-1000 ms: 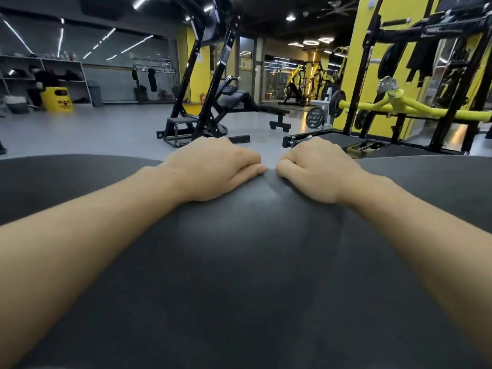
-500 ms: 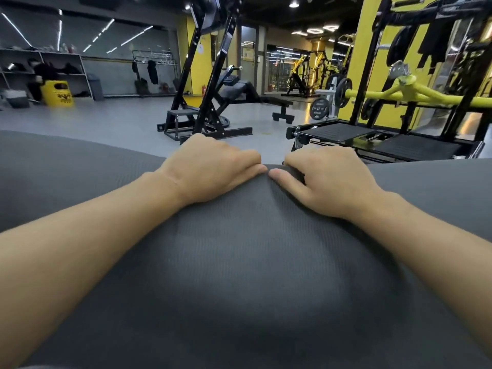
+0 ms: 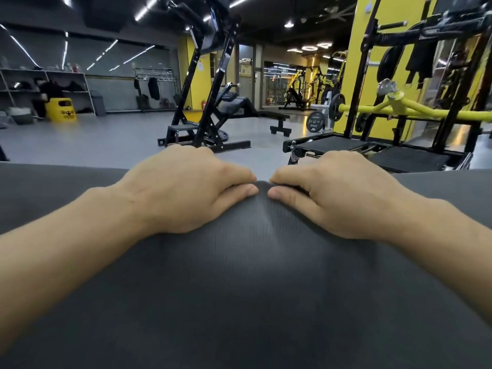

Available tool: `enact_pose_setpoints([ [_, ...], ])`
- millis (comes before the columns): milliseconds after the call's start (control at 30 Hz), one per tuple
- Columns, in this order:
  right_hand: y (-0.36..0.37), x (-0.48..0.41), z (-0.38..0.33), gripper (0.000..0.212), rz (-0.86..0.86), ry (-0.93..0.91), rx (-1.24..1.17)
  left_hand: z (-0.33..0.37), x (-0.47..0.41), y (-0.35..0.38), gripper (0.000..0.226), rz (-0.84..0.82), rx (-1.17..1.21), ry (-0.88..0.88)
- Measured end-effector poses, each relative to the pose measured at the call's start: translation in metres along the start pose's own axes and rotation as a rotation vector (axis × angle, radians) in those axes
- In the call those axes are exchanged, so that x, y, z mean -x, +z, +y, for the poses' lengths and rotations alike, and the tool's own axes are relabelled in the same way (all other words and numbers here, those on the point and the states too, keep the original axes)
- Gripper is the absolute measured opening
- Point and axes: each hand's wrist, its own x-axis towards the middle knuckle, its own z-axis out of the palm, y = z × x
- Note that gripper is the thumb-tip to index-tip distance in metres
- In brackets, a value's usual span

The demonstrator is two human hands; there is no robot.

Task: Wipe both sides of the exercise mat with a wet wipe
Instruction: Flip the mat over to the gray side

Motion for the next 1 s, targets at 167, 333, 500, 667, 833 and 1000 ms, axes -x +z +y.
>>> enact_pose_setpoints([
  [167,-0.048,0.021,-0.016,0.056,-0.106,-0.022,0.040,0.022,0.001,-0.039,0.069,-0.083,0.057,0.053],
  [333,-0.085,0.035,-0.019,0.049,-0.174,-0.093,-0.048,0.038,-0.002,-0.070,0.050,-0.235,0.301,0.103],
  [500,-0.080,0.044,-0.015,0.048,-0.231,-0.073,-0.076,0.047,-0.007,-0.056,0.051,-0.253,0.296,0.081],
  [667,-0.037,0.055,-0.002,0.052,-0.142,-0.018,0.004,0.045,-0.012,-0.014,0.060,-0.205,0.241,0.053],
  [833,0.038,0.063,0.011,0.054,-0.144,0.058,-0.001,0.039,-0.005,0.051,0.071,-0.247,0.186,0.002],
  [1000,0.105,0.052,0.013,0.052,-0.132,0.122,-0.094,0.024,0.014,0.116,0.072,-0.211,0.095,0.001],
])
